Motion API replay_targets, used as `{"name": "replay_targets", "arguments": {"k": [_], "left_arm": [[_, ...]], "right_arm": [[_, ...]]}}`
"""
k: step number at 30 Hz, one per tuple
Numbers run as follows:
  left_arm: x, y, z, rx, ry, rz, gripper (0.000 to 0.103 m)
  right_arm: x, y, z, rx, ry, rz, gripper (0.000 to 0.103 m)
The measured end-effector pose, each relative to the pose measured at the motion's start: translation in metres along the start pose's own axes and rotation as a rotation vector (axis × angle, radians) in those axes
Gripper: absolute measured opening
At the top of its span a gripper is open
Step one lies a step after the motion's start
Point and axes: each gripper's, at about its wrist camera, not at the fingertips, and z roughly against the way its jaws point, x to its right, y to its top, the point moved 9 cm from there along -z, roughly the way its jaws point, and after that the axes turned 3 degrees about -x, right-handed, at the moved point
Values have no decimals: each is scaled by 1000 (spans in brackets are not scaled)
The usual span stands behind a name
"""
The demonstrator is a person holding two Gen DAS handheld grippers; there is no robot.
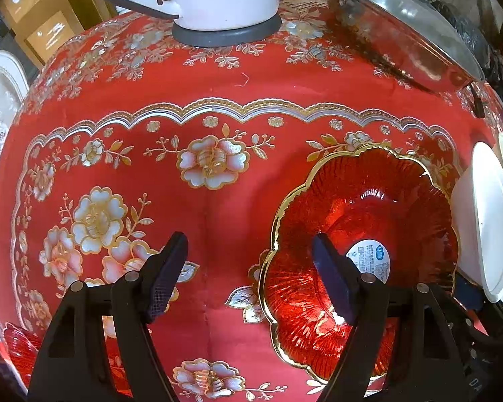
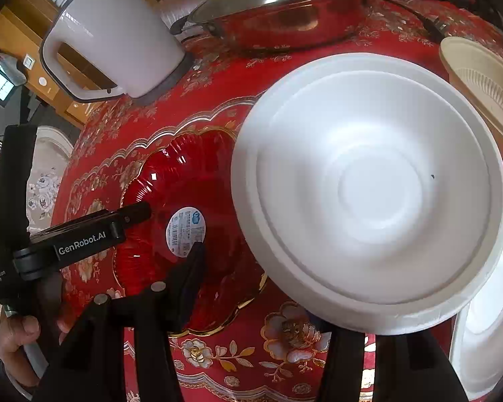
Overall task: Organize plates and bowls
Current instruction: 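Close both grippers on the rim of the small red plate, then lift the small red plate with both grippers and carry it over the large plate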
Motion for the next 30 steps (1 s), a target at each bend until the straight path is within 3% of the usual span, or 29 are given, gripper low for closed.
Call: {"name": "replay_targets", "arguments": {"k": [8, 10, 12, 14, 15, 30], "left_arm": [[6, -1, -1, 0, -13, -22, 77], [9, -2, -1, 2, 5, -44, 74], [14, -4, 0, 10, -14, -51, 59], [18, -3, 2, 19, -43, -39, 36], [16, -2, 3, 24, -24, -37, 34], [-1, -20, 26, 49, -41, 3, 28]], "right_arm": [[-4, 2, -3, -5, 1, 18, 52], [-4, 2, -5, -11, 18, 14, 35], [-3, 1, -6, -10, 31, 12, 30], [-2, 1, -7, -14, 39, 7, 20], [-1, 0, -8, -21, 52, 1, 9], [-15, -13, 11, -3, 106, 22, 8]]}}
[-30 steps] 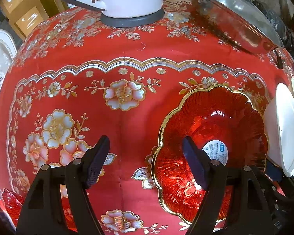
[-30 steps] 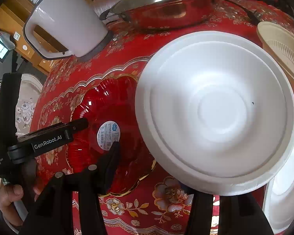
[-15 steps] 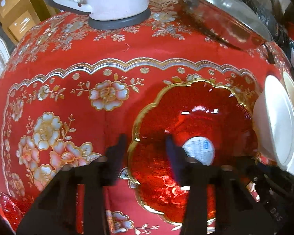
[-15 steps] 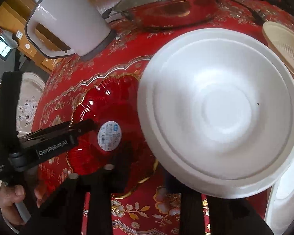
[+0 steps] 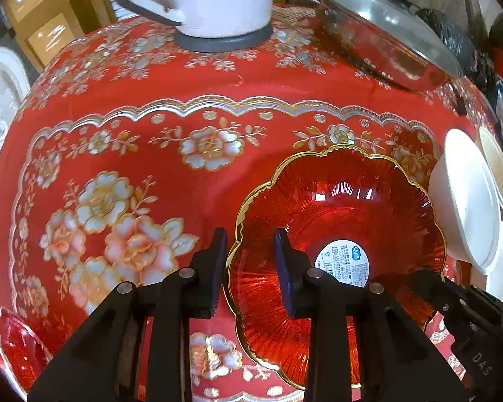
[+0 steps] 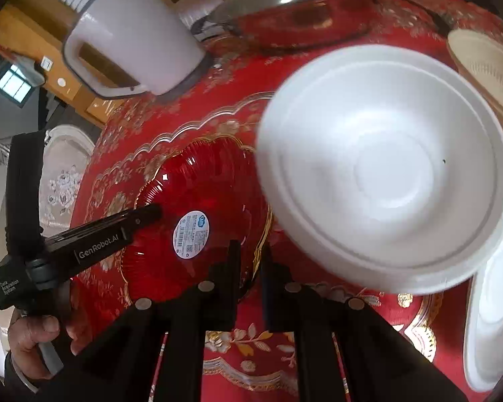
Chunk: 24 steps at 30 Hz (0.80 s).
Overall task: Organize plates and bowls
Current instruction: 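Lift the small red plate with both grippers and carry it over the large plate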
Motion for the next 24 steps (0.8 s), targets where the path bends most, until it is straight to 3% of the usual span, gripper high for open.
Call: {"name": "replay_targets", "arguments": {"k": [24], "left_arm": [[-56, -51, 77, 85, 18, 94, 28]], "right_arm": [[-74, -27, 22, -3, 41, 132, 9]]}}
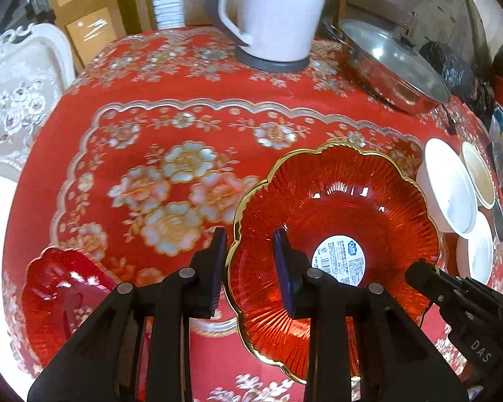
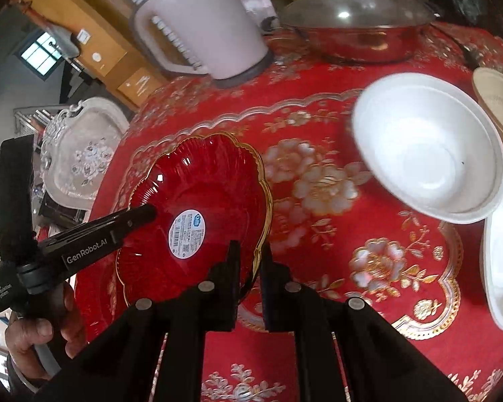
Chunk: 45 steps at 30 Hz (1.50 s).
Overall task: Organize plates and bowls
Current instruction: 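Lift the small red plate with both grippers and carry it over the large plate, then lower the small red plate into the large red plate and open both grippers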
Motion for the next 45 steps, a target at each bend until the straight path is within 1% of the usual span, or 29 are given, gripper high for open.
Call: {"name": "replay_targets", "arguments": {"k": [6, 11, 17, 20, 23, 28, 31, 38, 41, 45], "left_arm": [[-35, -10, 23, 29, 25, 47, 28], [-76, -23, 41, 41, 49, 114, 28], [-137, -53, 64, 46, 103, 193, 28], [-162, -70, 66, 35, 125, 231, 28], [-186, -94, 61, 6, 145, 281, 28], [-208, -124, 45, -40, 169, 326, 28], [-217, -136, 33, -67, 168, 352, 28], [-222, -145, 20, -81, 183, 362, 28], [-225, -147, 19, -80, 207, 354, 28], [-224, -146, 18, -68, 207, 351, 28]], "right_arm": [[-35, -1, -4, -4, 30, 58, 9], [-75, -5, -14, -23, 59, 130, 9], [-130, -20, -34, -74, 107, 229, 9], [-153, -33, -52, -116, 118, 271, 9], [-170, -48, -71, -162, 126, 302, 9], [-186, -70, -102, -238, 102, 356, 10], [-188, -79, -112, -261, 76, 381, 10], [-196, -80, -125, -273, -4, 464, 12], [-197, -82, -129, -288, -20, 483, 14], [-198, -84, -131, -283, -31, 493, 16]]}}
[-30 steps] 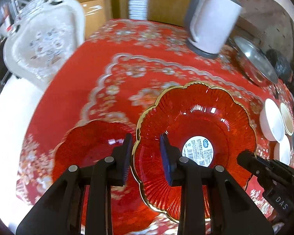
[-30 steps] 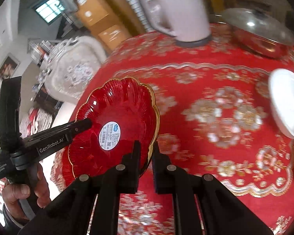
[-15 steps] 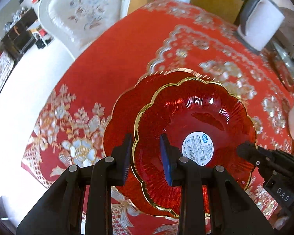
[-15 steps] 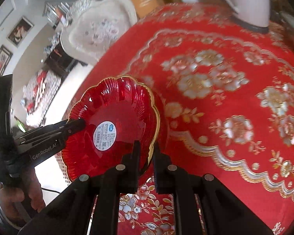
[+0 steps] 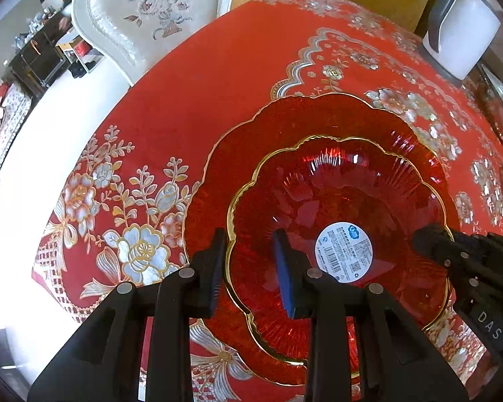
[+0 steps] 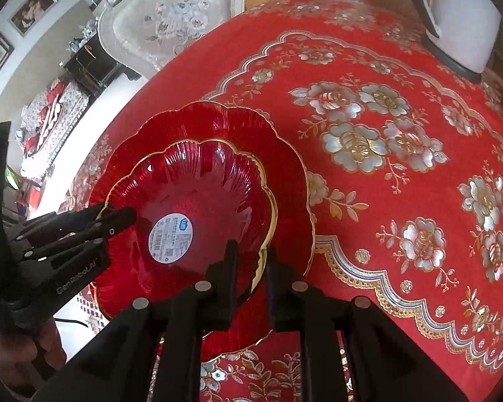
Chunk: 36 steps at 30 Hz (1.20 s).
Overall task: Organize plates and bowls
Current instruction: 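Lower the small red plate into the large red plate and open both grippers, then withdraw both tools from the stacked red plates toward the white dishes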
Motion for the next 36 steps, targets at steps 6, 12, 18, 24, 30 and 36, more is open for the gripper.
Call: {"name": "replay_targets", "arguments": {"k": [6, 12, 18, 24, 30, 36], "left_arm": [[-3, 2, 3, 12, 7, -1, 28], [-11, 8, 21, 53, 31, -1, 29], [-8, 16, 45, 111, 36, -7, 29], [22, 24, 62, 152, -3, -39, 29], [74, 30, 70, 165, -57, -111, 29], [138, 33, 78, 176, -111, -208, 29]], "right_arm": [[-4, 1, -3, -38, -24, 20, 18], [-4, -1, 4, -50, -55, 29, 21], [2, 4, 33, 26, -10, -25, 22], [15, 4, 64, 111, 17, -70, 22], [38, 0, 89, 177, 29, -144, 23], [80, -17, 114, 231, 10, -232, 35]]}}
